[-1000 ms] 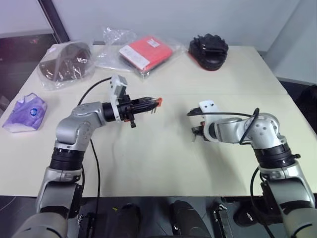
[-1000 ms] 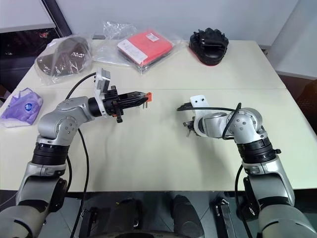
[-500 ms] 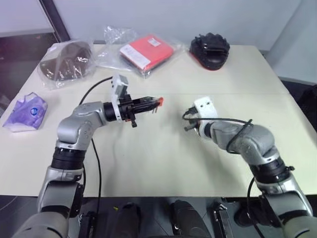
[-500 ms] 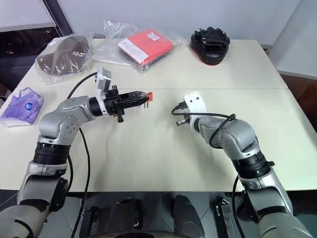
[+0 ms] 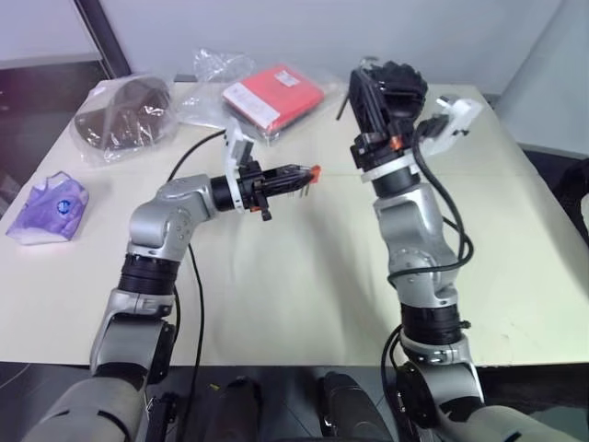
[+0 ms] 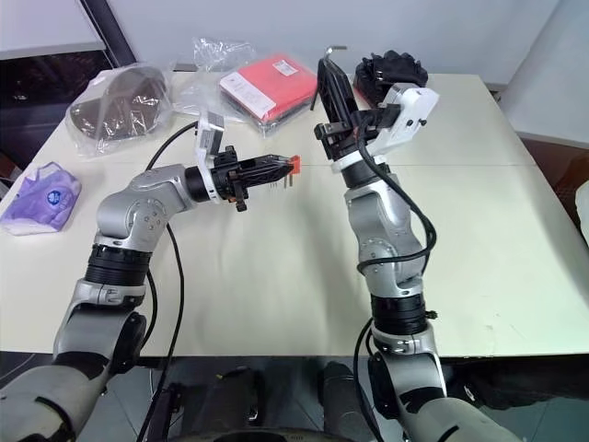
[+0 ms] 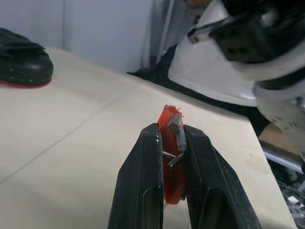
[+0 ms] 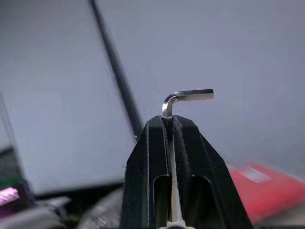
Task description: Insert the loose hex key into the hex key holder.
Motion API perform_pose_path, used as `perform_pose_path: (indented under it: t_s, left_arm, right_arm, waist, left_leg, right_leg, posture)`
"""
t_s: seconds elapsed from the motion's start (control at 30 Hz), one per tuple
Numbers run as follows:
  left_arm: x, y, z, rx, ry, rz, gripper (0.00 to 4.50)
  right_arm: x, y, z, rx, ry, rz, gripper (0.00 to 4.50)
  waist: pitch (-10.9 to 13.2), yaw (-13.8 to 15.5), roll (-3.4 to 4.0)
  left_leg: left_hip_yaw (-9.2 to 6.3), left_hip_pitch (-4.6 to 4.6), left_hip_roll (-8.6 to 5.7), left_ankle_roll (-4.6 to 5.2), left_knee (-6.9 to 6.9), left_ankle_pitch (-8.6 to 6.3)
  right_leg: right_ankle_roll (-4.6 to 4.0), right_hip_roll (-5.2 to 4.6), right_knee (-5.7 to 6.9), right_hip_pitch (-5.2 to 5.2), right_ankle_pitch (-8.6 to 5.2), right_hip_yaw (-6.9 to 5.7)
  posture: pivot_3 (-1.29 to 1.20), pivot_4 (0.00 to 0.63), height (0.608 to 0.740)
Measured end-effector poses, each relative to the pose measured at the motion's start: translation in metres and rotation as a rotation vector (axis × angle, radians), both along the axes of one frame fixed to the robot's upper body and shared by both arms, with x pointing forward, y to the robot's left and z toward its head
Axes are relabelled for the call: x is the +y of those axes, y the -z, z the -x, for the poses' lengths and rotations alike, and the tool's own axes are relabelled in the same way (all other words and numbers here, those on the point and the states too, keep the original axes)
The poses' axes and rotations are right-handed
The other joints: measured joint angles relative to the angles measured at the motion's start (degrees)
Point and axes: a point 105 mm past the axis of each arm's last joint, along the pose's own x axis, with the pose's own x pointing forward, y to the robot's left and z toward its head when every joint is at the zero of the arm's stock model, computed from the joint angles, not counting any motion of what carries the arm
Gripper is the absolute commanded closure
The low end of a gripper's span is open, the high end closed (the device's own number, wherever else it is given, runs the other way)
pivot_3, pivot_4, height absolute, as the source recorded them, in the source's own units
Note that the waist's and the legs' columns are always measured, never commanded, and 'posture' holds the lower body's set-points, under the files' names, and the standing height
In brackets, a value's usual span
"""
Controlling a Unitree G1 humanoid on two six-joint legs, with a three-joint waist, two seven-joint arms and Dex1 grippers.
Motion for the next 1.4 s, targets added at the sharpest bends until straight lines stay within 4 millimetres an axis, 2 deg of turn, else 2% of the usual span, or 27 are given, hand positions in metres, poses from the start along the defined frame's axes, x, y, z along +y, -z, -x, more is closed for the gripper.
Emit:
perform_pose_path:
  t_s: [0.2,0.33,0.5,0.83,1.4]
  left_arm:
    - [0.0,0.003,-0.003,0.037,-0.005,0.005,4.41]
    - [0.0,-0.006,-0.005,0.057,-0.013,0.038,4.41]
    - [0.004,-0.01,-0.008,0.096,-0.043,0.074,4.41]
    - [0.004,-0.011,-0.009,0.106,-0.051,0.074,4.41]
    - [0.002,-0.013,-0.01,0.105,-0.053,0.082,4.41]
  right_arm:
    - [0.017,0.011,-0.005,-0.019,0.026,0.032,4.46]
    - [0.026,0.02,-0.005,-0.026,0.044,0.069,4.46]
    - [0.026,0.032,-0.005,-0.007,0.061,0.102,4.46]
    - [0.026,0.04,-0.004,0.003,0.062,0.127,4.46]
    - [0.03,0.042,-0.003,-0.005,0.055,0.156,4.46]
  waist:
    - [0.0,-0.1,0.01]
    - [0.0,-0.1,0.01]
    - [0.0,-0.1,0.01]
    - [0.0,-0.1,0.01]
    - [0.0,-0.1,0.01]
  left_leg:
    - [-0.01,0.0,-0.02,-0.02,0.03,0.01]
    - [-0.02,0.0,-0.02,-0.03,0.03,0.02]
    - [-0.07,0.0,-0.02,-0.04,0.04,0.02]
    - [-0.06,0.0,-0.02,-0.05,0.04,0.03]
    - [-0.06,0.01,-0.02,-0.06,0.04,0.03]
  right_leg:
    - [0.0,-0.01,0.22,-0.1,0.0,0.01]
    - [0.0,-0.01,0.31,-0.15,0.0,0.02]
    - [0.0,-0.01,0.33,-0.16,0.0,0.03]
    - [0.0,-0.01,0.34,-0.17,0.0,0.04]
    - [0.0,-0.01,0.36,-0.18,0.0,0.04]
  posture:
    - [0.0,0.15,0.74]
    - [0.0,0.15,0.74]
    - [0.0,0.15,0.74]
    - [0.0,0.15,0.74]
    - [0.0,0.15,0.74]
